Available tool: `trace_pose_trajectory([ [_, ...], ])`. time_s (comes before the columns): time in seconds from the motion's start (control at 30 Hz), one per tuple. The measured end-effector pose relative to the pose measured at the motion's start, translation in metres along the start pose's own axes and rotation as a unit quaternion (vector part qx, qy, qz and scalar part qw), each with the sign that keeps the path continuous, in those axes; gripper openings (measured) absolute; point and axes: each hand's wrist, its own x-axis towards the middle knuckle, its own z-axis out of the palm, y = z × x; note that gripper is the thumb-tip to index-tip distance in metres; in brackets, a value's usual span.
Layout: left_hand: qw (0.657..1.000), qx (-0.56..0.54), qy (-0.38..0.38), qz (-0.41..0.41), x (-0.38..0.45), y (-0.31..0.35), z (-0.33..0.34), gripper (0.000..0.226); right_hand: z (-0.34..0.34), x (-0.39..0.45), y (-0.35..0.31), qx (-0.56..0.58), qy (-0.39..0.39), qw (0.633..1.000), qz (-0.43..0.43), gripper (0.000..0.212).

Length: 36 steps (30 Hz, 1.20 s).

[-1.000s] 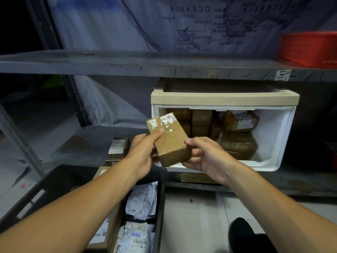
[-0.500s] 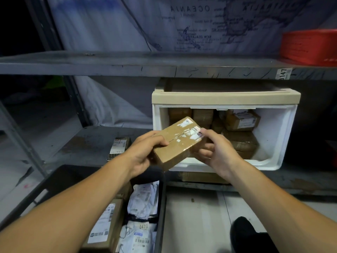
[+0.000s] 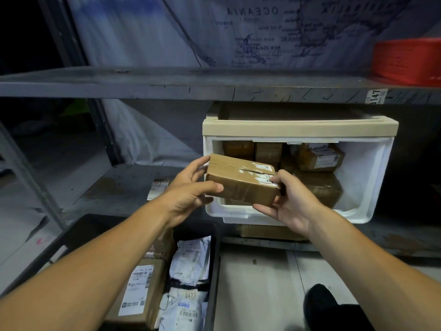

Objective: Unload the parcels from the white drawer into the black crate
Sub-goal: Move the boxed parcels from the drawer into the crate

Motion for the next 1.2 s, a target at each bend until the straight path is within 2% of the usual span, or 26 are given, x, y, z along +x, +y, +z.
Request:
trace_pose_trajectory([
  [0.1,0.999,0.041,-0.003,0.005,0.0,-0.001,-0.008,0.089,-0.004,0.0,-0.002,-0.011,-0.016,1.0,0.02,0.039],
  [0.2,0.998,0.056,-0.005,0.012,-0.001,-0.001,-0.012,0.089,-0.005,-0.002,-0.002,-0.03,-0.034,0.999,0.028,0.043],
  [0.3,0.999,0.04,0.022,0.02,0.0,0.002,-0.012,0.074,-0.005,-0.004,-0.002,-0.082,-0.071,0.994,0.021,0.051],
  [0.4,0.998,0.038,0.045,0.004,0.001,0.002,-0.011,0.064,-0.005,-0.006,-0.001,-0.133,-0.08,0.987,-0.031,0.069],
  [0.5,0.998,0.015,0.057,-0.022,0.002,0.002,-0.007,0.035,-0.003,-0.005,0.0,-0.133,-0.094,0.982,-0.096,0.074],
  [0.57,0.998,0.009,0.052,-0.044,0.0,0.003,-0.005,0.03,-0.002,-0.005,0.0,-0.113,-0.092,0.983,-0.108,0.078],
  [0.73,0.994,0.009,0.014,-0.104,-0.009,0.0,0.002,0.033,0.001,-0.012,0.0,-0.15,-0.095,0.982,-0.07,0.037],
  [0.8,0.995,-0.009,0.012,-0.097,-0.01,-0.001,0.003,0.049,0.002,-0.013,-0.002,-0.135,-0.078,0.986,-0.05,0.029],
  [0.87,0.996,0.006,0.001,-0.089,-0.011,-0.001,0.004,0.057,0.003,-0.013,-0.004,-0.116,-0.052,0.991,-0.035,0.031],
  [0.97,0.997,0.041,-0.011,-0.058,-0.014,0.0,0.005,0.044,0.003,-0.011,-0.003,-0.107,-0.019,0.994,-0.003,0.044],
  [1.1,0.999,0.042,0.005,-0.019,-0.013,0.001,0.004,0.036,0.0,-0.008,-0.001,-0.115,-0.031,0.992,0.034,0.061],
  [1.2,0.999,0.038,0.016,-0.009,-0.01,0.003,0.003,0.039,-0.005,-0.007,-0.001,-0.185,-0.039,0.981,0.051,0.071],
])
